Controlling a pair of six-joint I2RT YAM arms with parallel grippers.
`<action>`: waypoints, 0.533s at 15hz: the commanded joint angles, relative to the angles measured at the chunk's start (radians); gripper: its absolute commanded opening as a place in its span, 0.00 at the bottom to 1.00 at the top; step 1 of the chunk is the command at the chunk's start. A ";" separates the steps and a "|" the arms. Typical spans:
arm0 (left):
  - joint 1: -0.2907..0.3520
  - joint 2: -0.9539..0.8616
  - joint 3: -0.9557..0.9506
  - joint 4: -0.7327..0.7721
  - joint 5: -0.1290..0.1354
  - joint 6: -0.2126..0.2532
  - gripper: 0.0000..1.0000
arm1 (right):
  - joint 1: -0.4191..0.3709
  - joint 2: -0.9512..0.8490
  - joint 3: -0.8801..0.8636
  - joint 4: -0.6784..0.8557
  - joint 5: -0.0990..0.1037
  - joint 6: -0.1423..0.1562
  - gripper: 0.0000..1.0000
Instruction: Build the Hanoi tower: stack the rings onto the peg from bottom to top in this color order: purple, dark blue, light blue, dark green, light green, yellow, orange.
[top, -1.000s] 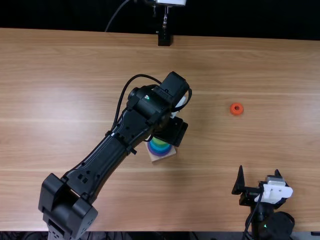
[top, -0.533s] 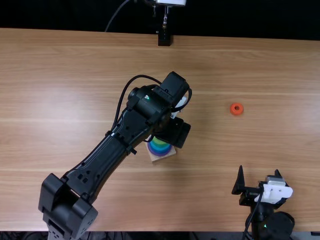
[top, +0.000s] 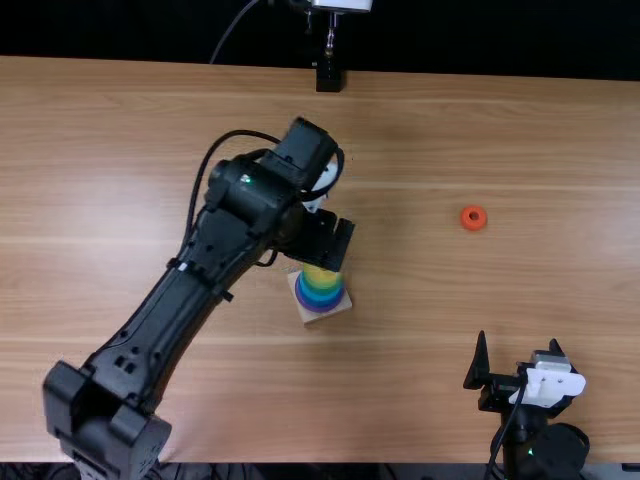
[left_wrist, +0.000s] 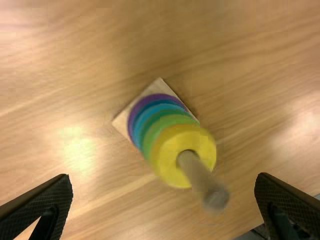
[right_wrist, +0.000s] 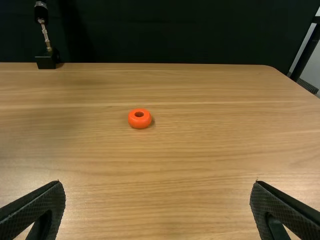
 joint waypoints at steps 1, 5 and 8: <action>0.036 -0.083 0.049 0.004 -0.008 0.004 1.00 | -0.007 -0.012 -0.069 -0.063 0.003 0.007 1.00; 0.145 -0.281 -0.055 0.203 -0.012 0.004 1.00 | -0.007 -0.012 -0.069 -0.063 0.001 0.007 1.00; 0.264 -0.546 -0.380 0.521 -0.014 0.004 1.00 | -0.007 -0.012 -0.069 -0.063 0.003 0.007 1.00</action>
